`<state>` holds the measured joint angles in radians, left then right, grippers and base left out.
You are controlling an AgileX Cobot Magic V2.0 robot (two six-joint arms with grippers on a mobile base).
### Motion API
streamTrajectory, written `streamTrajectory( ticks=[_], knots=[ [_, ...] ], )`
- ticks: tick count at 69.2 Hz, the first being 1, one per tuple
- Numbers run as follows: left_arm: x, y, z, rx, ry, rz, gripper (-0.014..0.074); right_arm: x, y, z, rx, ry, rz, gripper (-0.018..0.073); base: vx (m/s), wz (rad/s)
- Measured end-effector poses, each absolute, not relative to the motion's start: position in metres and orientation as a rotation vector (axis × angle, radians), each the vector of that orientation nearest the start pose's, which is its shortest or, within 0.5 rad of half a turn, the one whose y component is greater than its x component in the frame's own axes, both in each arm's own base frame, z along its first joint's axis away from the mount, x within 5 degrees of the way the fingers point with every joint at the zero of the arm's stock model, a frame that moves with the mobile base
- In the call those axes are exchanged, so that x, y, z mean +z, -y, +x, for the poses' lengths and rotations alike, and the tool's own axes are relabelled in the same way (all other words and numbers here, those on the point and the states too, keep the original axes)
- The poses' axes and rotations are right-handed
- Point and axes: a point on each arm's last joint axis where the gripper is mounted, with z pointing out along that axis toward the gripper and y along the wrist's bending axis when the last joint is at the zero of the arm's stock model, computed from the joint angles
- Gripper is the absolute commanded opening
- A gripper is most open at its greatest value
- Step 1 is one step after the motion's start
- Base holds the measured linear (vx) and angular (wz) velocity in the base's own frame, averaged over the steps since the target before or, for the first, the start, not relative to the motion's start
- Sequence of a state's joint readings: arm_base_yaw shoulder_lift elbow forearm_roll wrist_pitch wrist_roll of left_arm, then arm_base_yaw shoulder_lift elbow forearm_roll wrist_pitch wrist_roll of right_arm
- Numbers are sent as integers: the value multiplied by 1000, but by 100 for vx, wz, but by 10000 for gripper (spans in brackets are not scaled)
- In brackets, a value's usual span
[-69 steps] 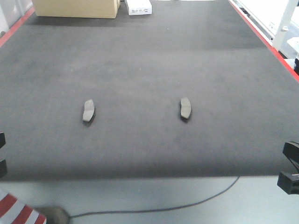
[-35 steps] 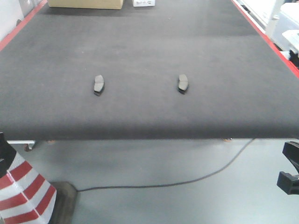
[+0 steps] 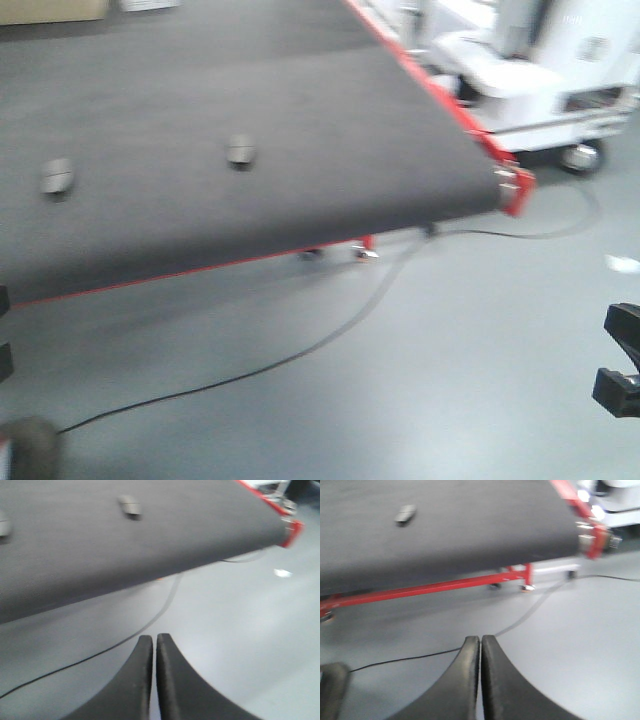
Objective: Move and align brake pads A on conveyor
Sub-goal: 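Back the base away from the conveyor and turn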
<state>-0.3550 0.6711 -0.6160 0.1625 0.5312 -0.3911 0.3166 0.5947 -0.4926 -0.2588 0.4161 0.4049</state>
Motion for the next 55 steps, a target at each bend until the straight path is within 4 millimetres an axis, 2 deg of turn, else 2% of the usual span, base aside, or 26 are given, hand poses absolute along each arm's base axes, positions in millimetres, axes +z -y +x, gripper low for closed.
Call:
streamTrajectory(
  ticks=[27,55],
  knots=[
    [316,39,127,-288,-2074,57,-7,294,-29,118,207,-1995,-82,-10,-7,-78],
    [316,39,127,-288,-2074,57,-7,294,-29,118,207,-1995,-82,-10,5,-69]
  ],
)
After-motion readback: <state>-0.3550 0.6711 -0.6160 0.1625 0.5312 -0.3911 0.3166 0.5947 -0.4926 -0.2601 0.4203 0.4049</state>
